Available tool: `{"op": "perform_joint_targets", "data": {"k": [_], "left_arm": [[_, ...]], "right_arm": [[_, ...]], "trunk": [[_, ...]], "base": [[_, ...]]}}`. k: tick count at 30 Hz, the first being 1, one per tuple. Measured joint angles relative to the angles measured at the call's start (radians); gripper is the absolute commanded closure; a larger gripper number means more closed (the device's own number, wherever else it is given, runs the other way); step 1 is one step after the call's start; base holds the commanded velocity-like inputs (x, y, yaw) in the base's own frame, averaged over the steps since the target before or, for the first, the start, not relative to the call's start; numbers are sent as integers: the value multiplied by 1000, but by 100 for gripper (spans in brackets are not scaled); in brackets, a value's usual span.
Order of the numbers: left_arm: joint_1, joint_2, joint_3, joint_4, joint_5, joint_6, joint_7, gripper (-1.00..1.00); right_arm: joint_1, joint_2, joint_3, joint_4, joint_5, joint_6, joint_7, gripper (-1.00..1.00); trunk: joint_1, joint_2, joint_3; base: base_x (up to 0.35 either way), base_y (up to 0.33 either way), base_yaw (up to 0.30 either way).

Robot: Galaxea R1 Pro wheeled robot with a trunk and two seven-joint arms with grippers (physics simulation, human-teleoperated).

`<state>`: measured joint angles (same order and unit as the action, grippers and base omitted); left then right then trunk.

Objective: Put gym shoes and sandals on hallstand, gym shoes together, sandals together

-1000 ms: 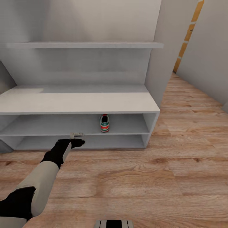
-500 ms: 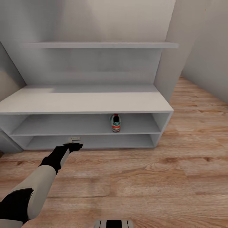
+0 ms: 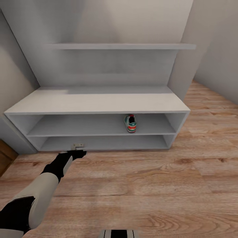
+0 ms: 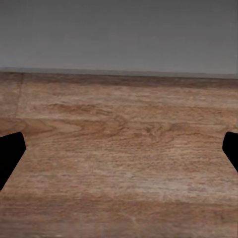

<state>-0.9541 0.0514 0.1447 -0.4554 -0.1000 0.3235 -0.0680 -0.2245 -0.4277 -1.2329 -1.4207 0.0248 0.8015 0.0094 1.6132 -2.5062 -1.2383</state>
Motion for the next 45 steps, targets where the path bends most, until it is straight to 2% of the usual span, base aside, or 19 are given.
{"op": "perform_joint_targets", "data": {"k": [24,28,32,34,35,36,37,39,40,41,44,45], "left_arm": [[0,-6,-2,16,-1,0,-5,-100],[0,-6,-2,20,-1,-4,-39,-100],[1,-4,-2,22,-1,-38,-183,-100],[11,-1,-2,36,-2,-120,-359,-100],[24,3,-2,57,-5,-209,-500,-100],[33,6,-2,72,-6,-275,-596,-100],[36,8,-2,80,-6,-307,-644,-100],[44,13,-1,113,-6,-420,-819,-100],[45,14,-1,122,-6,-450,-860,-100],[47,16,-2,139,-7,-497,-934,-100],[48,19,-2,159,-6,-544,-1036,-100],[49,26,-2,171,-6,-572,-1120,-100]], "right_arm": [[0,0,0,0,1,1,-1,100],[0,0,0,0,1,1,-1,100],[0,0,0,0,1,1,-1,100],[0,0,0,0,1,1,-1,100],[0,0,1,0,0,1,-1,100],[0,0,1,0,1,1,-1,100],[0,0,1,0,1,1,-1,100],[0,1,2,0,1,1,-1,100],[0,1,2,0,2,1,-1,100],[0,1,3,0,2,1,-1,100],[0,1,3,0,2,1,-1,100],[0,1,3,0,2,1,-2,100]], "trunk": [[0,0,0],[0,0,0],[0,0,0],[0,0,0],[0,0,0],[0,0,0],[0,0,0],[0,0,0],[0,0,0],[0,0,0],[0,0,0],[0,0,0]], "base": [[-221,220,0],[-29,28,0],[-10,9,0],[-3,3,0],[-1,1,0],[0,0,0],[0,0,0],[0,0,0],[0,0,0],[0,0,0],[0,0,0],[0,0,0]]}}
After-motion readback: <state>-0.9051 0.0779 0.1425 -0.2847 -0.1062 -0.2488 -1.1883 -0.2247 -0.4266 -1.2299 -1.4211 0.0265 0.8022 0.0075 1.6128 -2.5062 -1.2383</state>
